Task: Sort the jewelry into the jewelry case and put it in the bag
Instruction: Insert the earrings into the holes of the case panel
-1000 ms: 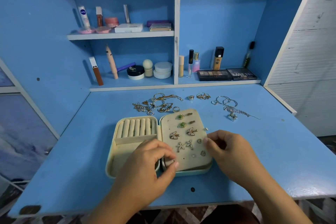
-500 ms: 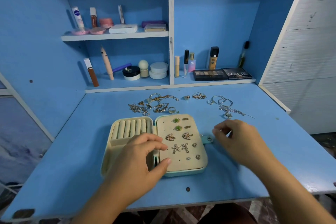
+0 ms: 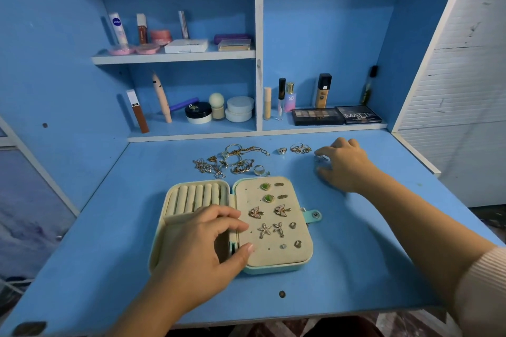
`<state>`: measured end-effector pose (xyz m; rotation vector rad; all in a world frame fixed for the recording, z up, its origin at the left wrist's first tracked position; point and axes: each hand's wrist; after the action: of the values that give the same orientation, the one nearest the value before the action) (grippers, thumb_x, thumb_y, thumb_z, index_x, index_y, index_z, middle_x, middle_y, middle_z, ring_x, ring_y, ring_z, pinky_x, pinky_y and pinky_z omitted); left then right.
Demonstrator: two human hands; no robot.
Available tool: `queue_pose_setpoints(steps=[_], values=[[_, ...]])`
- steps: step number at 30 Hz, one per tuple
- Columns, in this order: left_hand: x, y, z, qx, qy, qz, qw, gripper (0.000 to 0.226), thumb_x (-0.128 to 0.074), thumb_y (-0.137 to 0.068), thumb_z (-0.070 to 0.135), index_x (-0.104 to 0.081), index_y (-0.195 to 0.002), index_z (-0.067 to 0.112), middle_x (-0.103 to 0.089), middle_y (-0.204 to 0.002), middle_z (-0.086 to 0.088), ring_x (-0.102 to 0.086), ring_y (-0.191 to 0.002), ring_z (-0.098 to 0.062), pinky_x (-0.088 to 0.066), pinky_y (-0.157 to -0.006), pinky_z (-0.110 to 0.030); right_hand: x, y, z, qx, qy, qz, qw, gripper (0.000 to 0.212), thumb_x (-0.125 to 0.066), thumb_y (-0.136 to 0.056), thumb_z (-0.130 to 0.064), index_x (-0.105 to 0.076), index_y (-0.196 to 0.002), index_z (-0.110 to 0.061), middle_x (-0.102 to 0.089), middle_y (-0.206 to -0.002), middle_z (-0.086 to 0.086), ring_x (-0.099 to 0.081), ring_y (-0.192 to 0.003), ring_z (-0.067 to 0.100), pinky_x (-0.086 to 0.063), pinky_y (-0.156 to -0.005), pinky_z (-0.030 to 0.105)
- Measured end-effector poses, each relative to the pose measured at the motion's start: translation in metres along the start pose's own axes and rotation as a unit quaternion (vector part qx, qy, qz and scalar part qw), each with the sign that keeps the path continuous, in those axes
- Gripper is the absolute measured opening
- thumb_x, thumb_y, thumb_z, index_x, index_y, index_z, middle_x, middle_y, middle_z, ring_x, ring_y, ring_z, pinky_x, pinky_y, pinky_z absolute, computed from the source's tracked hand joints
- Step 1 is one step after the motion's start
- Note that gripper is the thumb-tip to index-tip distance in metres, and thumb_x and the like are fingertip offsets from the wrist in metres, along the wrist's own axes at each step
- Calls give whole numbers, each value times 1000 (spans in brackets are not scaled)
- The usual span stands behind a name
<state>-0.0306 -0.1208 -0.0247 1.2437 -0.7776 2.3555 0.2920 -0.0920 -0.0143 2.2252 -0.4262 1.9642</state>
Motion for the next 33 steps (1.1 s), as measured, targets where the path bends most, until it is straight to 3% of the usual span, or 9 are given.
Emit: queue_pose_setpoints(steps=[8, 12, 17, 21, 24, 30, 33], values=[[-3, 1, -4, -4, 35, 1, 999, 33, -55, -73, 58, -71, -97, 42, -57, -112, 35, -56, -106, 10, -40, -87, -9, 0, -7, -10, 25, 42, 12, 999, 32, -50, -92, -42, -63, -118, -31, -45, -130, 1, -35, -119, 28, -33, -96, 39], [-3, 1, -2, -2, 52, 6, 999, 28, -56, -72, 50, -72, -93, 43, -58, -110, 34, -57, -105, 10, -39, -86, -6, 3, 0, -22, 82, 70, 40, 993, 37, -53, -90, -40, -55, -127, -34, -43, -133, -1, -36, -120, 26, -33, -95, 38], [0, 1, 0, -3, 33, 20, 999, 24, -59, -69, 48, -73, -89, 43, -61, -107, 35, -59, -98, 13, -43, -85, -8, 3, -11, -50, 198, -118, -39, 972, 27, -56, -93, -31, -63, -120, -30, -55, -125, -3, -48, -111, 17, -40, -97, 34], [3, 2, 2, 7, 23, 14, 1000, 25, -58, -68, 51, -72, -89, 46, -59, -108, 38, -56, -99, 17, -37, -82, 1, 1, -26, -65, 178, -160, -95, 966, 31, -65, -86, -43, -69, -110, -24, -66, -104, -4, -56, -87, 9, -41, -76, 19], [2, 2, 1, 17, 29, 6, 999, 26, -57, -68, 54, -71, -90, 48, -56, -111, 41, -54, -102, 18, -36, -78, 3, 0, -34, -73, 168, -157, -115, 966, 29, -70, -81, -41, -72, -104, -23, -68, -98, -4, -58, -87, 10, -46, -78, 20], [1, 2, 1, 15, 44, 5, 999, 22, -67, -68, 43, -72, -89, 45, -59, -109, 38, -51, -107, 17, -29, -84, 7, 0, -41, -70, 141, -167, -124, 968, 10, -74, -80, -31, -74, -88, -25, -67, -85, -11, -59, -81, 7, -46, -69, 18], [1, 3, 1, 10, 40, 11, 999, 22, -69, -67, 41, -72, -88, 44, -60, -106, 37, -48, -108, 19, -26, -85, 9, 4, -40, -63, 137, -136, -111, 975, 9, -71, -83, -26, -75, -90, -20, -63, -83, -12, -54, -74, 3, -41, -63, 13]])
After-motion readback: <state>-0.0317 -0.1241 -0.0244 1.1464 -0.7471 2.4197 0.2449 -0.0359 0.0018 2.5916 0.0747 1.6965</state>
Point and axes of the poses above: each hand's wrist, its own y-axis away from the middle knuckle, its own x-axis out of the back of the hand, z = x × y
